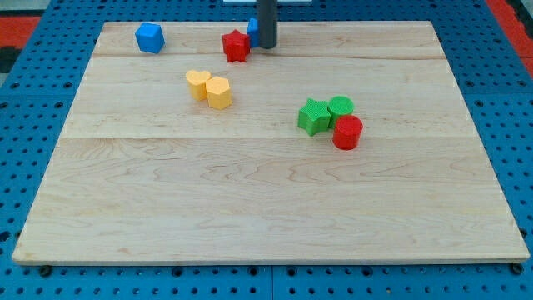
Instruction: Separate green circle from green star and red circle
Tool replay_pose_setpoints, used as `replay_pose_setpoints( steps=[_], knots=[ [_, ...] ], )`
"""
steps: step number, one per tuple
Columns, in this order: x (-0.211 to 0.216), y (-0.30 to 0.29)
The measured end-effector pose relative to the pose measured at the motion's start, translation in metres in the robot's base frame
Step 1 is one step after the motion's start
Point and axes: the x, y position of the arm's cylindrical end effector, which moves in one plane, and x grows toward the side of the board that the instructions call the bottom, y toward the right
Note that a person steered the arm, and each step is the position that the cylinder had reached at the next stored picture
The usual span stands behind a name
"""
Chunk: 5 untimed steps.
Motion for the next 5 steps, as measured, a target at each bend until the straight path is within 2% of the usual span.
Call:
replay_pose_setpoints(
  steps=[1, 2, 3, 5],
  knots=[
    [0.06, -0.003],
    [0.078, -0.086],
    [0.051, -0.132],
    [0.045, -0.127]
  ],
)
